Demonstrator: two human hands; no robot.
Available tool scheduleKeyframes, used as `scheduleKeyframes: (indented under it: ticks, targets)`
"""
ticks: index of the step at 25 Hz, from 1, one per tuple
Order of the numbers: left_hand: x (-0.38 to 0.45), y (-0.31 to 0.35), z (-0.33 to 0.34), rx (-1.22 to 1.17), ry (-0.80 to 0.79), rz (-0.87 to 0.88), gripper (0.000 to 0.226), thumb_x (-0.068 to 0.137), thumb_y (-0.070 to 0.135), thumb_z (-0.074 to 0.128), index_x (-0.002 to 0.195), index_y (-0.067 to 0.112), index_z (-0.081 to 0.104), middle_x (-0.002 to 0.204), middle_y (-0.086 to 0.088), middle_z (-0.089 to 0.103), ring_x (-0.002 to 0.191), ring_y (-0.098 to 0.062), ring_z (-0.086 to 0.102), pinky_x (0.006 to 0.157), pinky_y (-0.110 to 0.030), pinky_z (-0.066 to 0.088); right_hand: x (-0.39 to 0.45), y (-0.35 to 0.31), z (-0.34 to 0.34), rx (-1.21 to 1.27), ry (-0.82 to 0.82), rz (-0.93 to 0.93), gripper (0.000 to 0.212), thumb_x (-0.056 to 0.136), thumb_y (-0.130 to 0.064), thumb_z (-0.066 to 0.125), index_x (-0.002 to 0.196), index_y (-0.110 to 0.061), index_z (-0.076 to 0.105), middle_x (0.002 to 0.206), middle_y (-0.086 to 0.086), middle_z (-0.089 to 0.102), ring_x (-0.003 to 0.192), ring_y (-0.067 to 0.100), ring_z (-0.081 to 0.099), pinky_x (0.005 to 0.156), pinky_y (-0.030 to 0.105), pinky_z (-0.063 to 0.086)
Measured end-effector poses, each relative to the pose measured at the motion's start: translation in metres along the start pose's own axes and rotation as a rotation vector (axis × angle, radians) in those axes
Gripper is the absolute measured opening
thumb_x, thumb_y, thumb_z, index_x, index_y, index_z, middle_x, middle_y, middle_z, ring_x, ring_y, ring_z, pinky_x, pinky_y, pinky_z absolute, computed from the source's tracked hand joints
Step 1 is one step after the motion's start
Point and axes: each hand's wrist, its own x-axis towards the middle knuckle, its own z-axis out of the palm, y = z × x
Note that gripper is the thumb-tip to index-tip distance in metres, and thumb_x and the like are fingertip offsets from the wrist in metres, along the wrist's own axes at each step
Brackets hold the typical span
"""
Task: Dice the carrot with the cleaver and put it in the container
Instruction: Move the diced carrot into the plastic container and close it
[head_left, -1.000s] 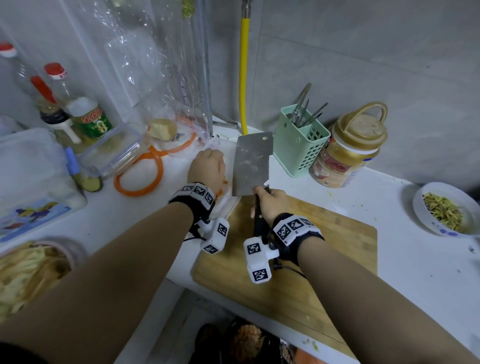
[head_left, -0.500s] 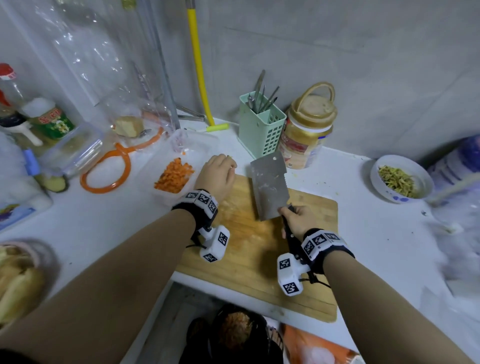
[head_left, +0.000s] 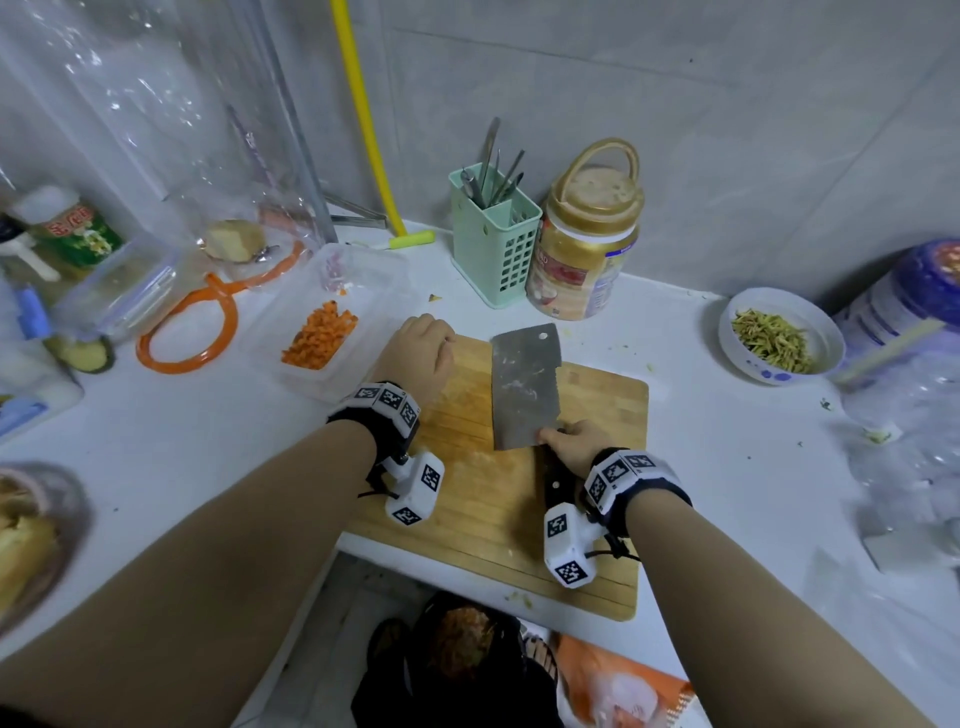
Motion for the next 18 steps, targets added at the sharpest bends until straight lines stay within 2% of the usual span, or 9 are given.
scheduleKeyframes:
  ticks: [2,4,7,11,14,16,18]
  targets:
    - [-0.001,-0.003,-0.001,0.006,0.027,0.003,0.015,0.086,0.001,0.050,0.092,0.000,0.063,0.091,-0.014,0.061,0.089,-0.031,0.054,0.070,-0.028,0.037,0.002,-0.002,0.001,-0.105,-0.102,0.005,0.021,0.085,-0.034,0.064,0.083,-0.015,0.058,0.074,0.002,0.059,0.074,0.023,0.058,0.074,0.035,0.047]
    - [0.000,-0.006,-0.003,0.019,0.045,-0.009,0.015,0.085,-0.003,0.051,0.093,0.000,0.064,0.092,-0.014,0.060,0.090,-0.031,0.054,0.069,-0.028,0.036,0.004,-0.003,0.004,-0.197,-0.141,0.003,0.018,0.084,-0.034,0.064,0.089,-0.018,0.058,0.076,0.001,0.060,0.079,0.025,0.060,0.076,0.035,0.048]
    - [0.001,-0.009,-0.009,0.026,0.068,-0.013,0.018,0.084,-0.004,0.050,0.094,0.000,0.064,0.093,-0.014,0.060,0.092,-0.032,0.053,0.068,-0.029,0.037,0.003,-0.012,0.002,-0.294,-0.133,-0.015,0.015,0.083,-0.033,0.064,0.089,-0.022,0.057,0.076,0.000,0.061,0.073,0.022,0.058,0.068,0.030,0.046]
    - [0.003,-0.015,-0.026,0.017,0.077,-0.008,0.020,0.084,-0.002,0.048,0.097,0.000,0.063,0.094,-0.015,0.060,0.094,-0.033,0.053,0.075,-0.036,0.042,0.002,-0.027,-0.005,-0.459,-0.083,-0.019,0.009,0.086,-0.023,0.059,0.086,-0.014,0.059,0.078,0.006,0.061,0.063,0.020,0.053,0.058,0.026,0.040]
    - [0.008,-0.028,-0.047,0.025,0.122,-0.077,0.023,0.082,-0.006,0.052,0.101,-0.001,0.063,0.097,-0.016,0.059,0.097,-0.033,0.053,0.076,-0.036,0.042,0.011,-0.045,-0.005,-0.560,-0.051,-0.035,0.015,0.090,-0.019,0.057,0.097,-0.009,0.064,0.095,0.008,0.067,0.072,0.019,0.060,0.061,0.026,0.046]
    - [0.010,-0.043,-0.061,0.021,0.155,-0.185,0.025,0.083,-0.005,0.052,0.105,0.000,0.063,0.102,-0.017,0.059,0.101,-0.033,0.051,0.078,-0.037,0.041,0.011,-0.064,-0.005,-0.503,-0.012,-0.032,0.020,0.092,-0.022,0.054,0.100,-0.006,0.064,0.096,0.007,0.065,0.079,0.021,0.061,0.071,0.030,0.051]
    - [0.010,-0.063,-0.072,0.022,0.181,-0.311,0.025,0.084,-0.002,0.053,0.107,0.001,0.062,0.106,-0.018,0.058,0.106,-0.034,0.050,0.082,-0.040,0.043,0.017,-0.080,-0.001,-0.323,-0.015,-0.038,0.024,0.091,-0.024,0.053,0.087,-0.005,0.066,0.091,0.012,0.071,0.077,0.024,0.065,0.074,0.032,0.052]
